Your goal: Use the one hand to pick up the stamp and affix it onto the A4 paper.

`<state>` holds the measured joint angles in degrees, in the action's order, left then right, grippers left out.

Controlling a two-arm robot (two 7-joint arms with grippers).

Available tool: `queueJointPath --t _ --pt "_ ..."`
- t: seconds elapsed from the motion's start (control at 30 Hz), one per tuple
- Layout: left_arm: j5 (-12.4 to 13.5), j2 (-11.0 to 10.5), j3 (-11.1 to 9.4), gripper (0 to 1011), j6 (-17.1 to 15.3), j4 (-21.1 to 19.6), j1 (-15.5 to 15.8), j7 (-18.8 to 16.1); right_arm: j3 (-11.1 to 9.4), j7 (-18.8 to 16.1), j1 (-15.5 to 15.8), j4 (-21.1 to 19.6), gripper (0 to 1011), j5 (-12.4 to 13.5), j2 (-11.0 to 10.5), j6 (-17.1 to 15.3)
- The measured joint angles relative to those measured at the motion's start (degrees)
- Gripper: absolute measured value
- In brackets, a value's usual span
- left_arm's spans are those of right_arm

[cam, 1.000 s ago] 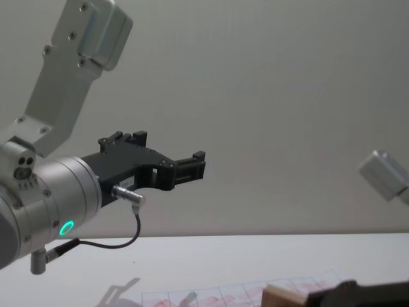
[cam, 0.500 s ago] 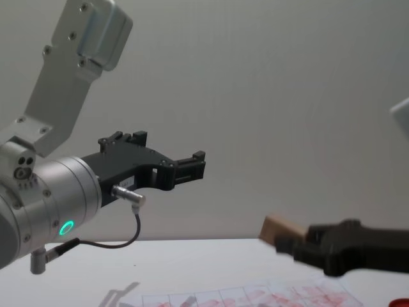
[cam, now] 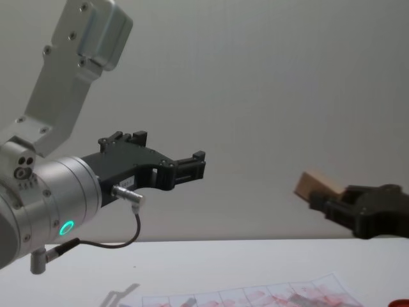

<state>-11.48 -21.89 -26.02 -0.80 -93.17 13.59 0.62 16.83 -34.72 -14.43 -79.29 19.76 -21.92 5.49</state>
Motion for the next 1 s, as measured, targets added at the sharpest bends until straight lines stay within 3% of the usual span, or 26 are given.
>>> queueJointPath --t 0.3,0.5,0.73,1.0 --pt "0.0 0.0 0.0 1001 0.0 0.0 0.0 0.0 -1.27 6.84 4.1 -4.97 232 1.66 -2.8 -3.71" --pt "0.0 0.0 0.0 1001 0.0 0.0 0.0 0.0 -2.33 11.68 7.48 -8.76 233 3.2 -5.16 -8.43" --pt "0.0 0.0 0.0 1001 0.0 0.0 0.0 0.0 -3.14 15.24 10.03 -11.36 233 4.79 -7.05 -13.99" --pt "0.0 0.0 0.0 1001 0.01 0.0 0.0 0.0 -3.68 16.84 11.4 -12.32 233 5.82 -8.41 -19.73"
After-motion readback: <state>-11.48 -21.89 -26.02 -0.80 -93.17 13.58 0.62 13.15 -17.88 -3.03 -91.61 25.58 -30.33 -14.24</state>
